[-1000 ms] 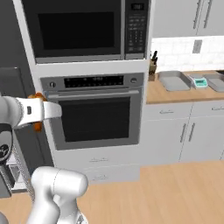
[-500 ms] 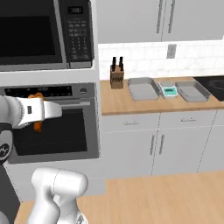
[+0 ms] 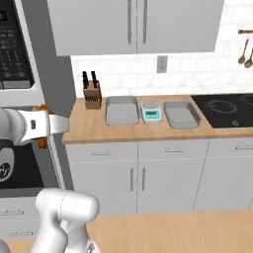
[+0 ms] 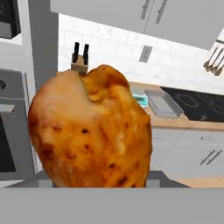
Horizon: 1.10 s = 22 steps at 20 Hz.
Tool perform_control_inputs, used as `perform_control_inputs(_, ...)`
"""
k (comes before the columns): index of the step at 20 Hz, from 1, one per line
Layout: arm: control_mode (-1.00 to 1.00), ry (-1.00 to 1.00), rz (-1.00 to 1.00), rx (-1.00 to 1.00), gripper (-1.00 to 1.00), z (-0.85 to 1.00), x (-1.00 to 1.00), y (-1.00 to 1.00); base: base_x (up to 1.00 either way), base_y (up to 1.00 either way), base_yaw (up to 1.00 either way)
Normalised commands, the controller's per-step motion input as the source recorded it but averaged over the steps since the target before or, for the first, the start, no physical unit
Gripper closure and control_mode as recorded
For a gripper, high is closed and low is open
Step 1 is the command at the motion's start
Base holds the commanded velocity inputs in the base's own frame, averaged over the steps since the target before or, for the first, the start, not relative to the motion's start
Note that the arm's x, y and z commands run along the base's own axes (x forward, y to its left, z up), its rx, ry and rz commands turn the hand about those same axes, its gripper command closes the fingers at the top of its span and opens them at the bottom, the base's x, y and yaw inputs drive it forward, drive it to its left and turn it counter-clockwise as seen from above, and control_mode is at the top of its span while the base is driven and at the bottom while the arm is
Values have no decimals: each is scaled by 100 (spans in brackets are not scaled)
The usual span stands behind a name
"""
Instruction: Place one bell pepper and one chicken drumstick in each tupperware on the nearby counter, to pack two identical lunches.
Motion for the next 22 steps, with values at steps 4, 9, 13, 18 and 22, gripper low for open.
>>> perform_control_inputs(4,100,0,0,0,100,0,0,0,100,-100,23)
perform_control_inputs(9,100,0,0,0,100,0,0,0,99,-80,26)
perform_control_inputs(13,100,0,0,0,100,0,0,0,100,6,26)
perform_control_inputs(18,-100,18,20,3,100,-64,80,51,20,11,6)
perform_control_inputs(22,-100,44,16,0,100,-100,100,45,0,0,0)
